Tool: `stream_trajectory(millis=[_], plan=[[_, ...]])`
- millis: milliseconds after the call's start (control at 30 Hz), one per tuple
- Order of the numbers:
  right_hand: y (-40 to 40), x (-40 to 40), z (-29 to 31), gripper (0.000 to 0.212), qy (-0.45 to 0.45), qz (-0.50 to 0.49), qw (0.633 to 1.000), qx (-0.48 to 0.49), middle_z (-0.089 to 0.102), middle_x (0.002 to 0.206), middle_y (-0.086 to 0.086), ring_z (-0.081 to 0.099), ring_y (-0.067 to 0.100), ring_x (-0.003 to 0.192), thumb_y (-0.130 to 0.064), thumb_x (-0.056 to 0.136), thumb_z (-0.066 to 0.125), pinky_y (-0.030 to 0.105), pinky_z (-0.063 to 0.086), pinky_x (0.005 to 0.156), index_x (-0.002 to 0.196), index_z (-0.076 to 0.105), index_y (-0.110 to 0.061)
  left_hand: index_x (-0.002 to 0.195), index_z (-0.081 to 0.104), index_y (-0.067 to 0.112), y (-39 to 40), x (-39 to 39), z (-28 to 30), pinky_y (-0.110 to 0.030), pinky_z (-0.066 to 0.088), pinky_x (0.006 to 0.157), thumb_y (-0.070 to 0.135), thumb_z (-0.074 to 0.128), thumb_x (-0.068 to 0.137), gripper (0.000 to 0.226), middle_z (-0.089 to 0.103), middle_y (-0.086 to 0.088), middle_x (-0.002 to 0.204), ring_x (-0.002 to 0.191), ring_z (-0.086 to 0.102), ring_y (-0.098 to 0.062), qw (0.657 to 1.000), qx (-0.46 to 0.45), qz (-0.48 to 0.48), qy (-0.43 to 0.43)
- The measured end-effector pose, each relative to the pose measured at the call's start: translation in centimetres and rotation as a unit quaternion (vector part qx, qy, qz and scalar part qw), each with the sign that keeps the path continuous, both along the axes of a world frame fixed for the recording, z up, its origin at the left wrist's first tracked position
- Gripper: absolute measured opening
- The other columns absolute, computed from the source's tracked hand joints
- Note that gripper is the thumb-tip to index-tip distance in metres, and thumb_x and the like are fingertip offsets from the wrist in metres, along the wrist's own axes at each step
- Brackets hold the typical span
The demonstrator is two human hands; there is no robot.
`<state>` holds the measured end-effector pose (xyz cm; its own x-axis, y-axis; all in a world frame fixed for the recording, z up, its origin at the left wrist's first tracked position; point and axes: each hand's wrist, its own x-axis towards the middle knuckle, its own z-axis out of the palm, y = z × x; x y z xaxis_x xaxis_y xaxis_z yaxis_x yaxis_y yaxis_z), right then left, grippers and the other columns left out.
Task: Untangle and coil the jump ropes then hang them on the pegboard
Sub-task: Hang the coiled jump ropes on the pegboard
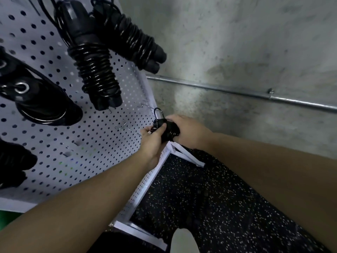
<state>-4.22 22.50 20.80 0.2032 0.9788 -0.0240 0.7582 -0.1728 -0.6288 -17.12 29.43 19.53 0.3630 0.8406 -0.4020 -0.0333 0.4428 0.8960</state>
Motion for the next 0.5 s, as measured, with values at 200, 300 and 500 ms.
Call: stream_trajectory(millis=[200, 300, 500], plan=[[-4.4, 0.8, -1.4, 0.071, 0.016, 0.002, 0.999, -0.033, 0.050, 0.145, 0.005, 0.054, 0.027, 0.125, -0.018, 0.090, 0.067, 0.035, 0.045, 0.099, 0.154, 0.035, -0.025, 0.147, 0.042, 0.009, -1.8, -0.4, -0.9, -0.039, 0.060, 0.092, 0.038, 0.074, 0.093, 0.070, 0.058, -0.019, 0.135, 0.114, 0.066, -0.034, 0.979, -0.089, -0.148, 0.105], [-8.0, 1.9, -2.2, 0.070, 0.014, -0.023, 0.997, -0.071, 0.041, 0.155, 0.003, 0.046, 0.024, 0.135, -0.024, 0.093, 0.067, 0.030, 0.041, 0.104, 0.155, 0.034, -0.026, 0.128, 0.057, 0.010, -3.5, 0.2, -0.4, -0.041, 0.055, 0.100, 0.029, 0.066, 0.099, 0.036, 0.052, -0.023, 0.137, 0.116, 0.063, -0.038, 0.958, -0.086, -0.222, 0.163], [-15.3, 2.9, -4.4, 0.071, 0.045, -0.079, 0.984, -0.151, 0.047, 0.147, 0.004, 0.054, 0.022, 0.125, -0.032, 0.095, 0.069, 0.028, 0.044, 0.092, 0.155, 0.032, -0.028, 0.128, 0.058, 0.022, -7.2, 1.7, -0.6, -0.043, 0.057, 0.098, 0.035, 0.062, 0.102, 0.030, 0.066, -0.007, 0.126, 0.109, 0.069, -0.027, 0.842, 0.048, -0.454, 0.288]])
